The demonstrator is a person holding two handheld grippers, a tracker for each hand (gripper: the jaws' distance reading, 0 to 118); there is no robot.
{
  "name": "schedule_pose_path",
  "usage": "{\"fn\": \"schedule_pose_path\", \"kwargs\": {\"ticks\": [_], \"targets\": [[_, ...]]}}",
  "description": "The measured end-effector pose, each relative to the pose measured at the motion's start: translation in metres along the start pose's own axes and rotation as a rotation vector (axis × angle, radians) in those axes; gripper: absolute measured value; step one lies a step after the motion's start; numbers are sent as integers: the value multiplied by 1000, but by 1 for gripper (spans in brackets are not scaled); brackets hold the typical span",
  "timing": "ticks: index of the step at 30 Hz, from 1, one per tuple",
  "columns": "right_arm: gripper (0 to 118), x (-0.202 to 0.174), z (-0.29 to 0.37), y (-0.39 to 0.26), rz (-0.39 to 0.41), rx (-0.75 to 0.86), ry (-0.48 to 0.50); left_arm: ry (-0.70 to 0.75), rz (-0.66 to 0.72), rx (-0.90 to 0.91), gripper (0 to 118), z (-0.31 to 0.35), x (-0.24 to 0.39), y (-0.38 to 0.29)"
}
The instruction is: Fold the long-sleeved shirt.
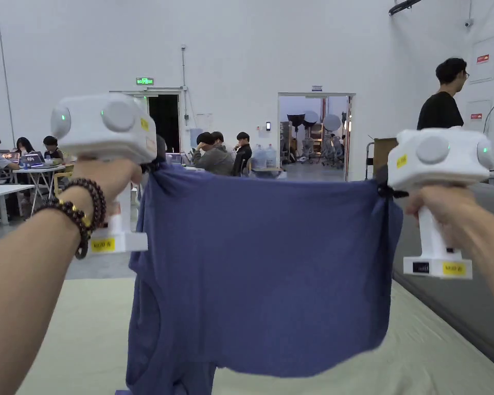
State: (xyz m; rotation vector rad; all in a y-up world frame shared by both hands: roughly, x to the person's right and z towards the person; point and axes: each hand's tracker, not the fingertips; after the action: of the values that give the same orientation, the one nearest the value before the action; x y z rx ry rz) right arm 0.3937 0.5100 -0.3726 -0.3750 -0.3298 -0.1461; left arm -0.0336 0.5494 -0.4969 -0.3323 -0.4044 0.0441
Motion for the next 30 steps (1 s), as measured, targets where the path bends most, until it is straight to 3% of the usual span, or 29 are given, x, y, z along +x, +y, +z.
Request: {"fn": "schedule_pose_path", "kwargs": {"ticks": [7, 11, 15, 19, 24, 27, 30], "targets": [[0, -4, -52, -120, 11, -196, 0, 23, 79, -228, 0, -50, -28, -125], [0, 9, -60, -150, -11, -229, 28, 24, 105, -282, 0, -45, -43, -161], [0, 11, -20, -166, -44, -207, 65, 22, 101, -263, 0, -9, -49, -171], [0, -4, 36, -205, 58, -170, 32, 33, 89, -230, 0, 50, -42, -206], [0, -8, 108, -299, 62, -176, 43, 102, 45, -211, 0, 136, -32, -306], [0, -4, 144, -373, 55, -250, 57, 101, 90, -326, 0, 165, -38, -388], [0, 3, 162, -443, 68, -407, 40, 144, 165, -556, 0, 180, -48, -468]]}}
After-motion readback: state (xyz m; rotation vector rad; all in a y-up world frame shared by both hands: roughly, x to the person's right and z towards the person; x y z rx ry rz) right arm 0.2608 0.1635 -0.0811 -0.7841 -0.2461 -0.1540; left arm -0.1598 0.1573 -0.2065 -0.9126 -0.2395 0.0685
